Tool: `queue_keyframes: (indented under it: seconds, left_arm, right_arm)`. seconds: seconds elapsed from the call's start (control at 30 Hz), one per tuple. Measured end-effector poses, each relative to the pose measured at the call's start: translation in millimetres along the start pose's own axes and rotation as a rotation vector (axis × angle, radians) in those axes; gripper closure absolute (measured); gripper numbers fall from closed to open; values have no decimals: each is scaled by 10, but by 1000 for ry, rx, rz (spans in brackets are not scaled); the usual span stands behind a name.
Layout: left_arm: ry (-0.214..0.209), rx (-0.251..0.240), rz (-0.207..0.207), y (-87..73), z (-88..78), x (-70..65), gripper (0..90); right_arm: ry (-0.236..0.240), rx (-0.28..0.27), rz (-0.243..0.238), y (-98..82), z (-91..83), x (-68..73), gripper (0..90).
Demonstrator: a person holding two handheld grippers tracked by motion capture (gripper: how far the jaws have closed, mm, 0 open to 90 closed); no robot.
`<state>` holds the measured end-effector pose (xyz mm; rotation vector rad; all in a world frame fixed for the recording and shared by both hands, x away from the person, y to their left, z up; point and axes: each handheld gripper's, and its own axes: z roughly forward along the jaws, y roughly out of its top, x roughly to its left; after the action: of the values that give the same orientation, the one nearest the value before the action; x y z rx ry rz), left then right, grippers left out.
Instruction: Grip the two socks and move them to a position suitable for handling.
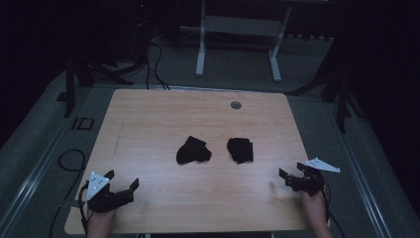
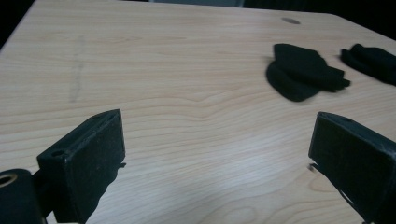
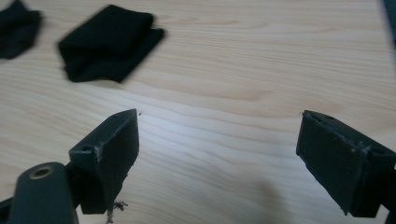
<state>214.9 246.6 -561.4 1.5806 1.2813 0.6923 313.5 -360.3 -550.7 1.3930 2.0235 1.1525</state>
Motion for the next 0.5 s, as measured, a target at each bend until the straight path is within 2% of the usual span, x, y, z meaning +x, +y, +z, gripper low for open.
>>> queue_keyframes:
  seconds: [0.1,0.17,0.3,0.37,0.5]
  left_arm:
    - [-14,1,2,11,9,-40,38]
    - [-26,8,6,14,15,-52,38]
    - [-36,22,18,10,29,-70,38]
    - [-46,24,20,9,34,-80,38]
    - [-50,29,34,11,39,-103,38]
  right_arm:
    - [25,18,-27,65,59,107,131]
    - [58,20,-20,104,104,145,129]
    - [42,43,-14,173,200,210,132]
    - [70,48,-20,210,251,247,131]
    - [77,50,-39,290,333,319,132]
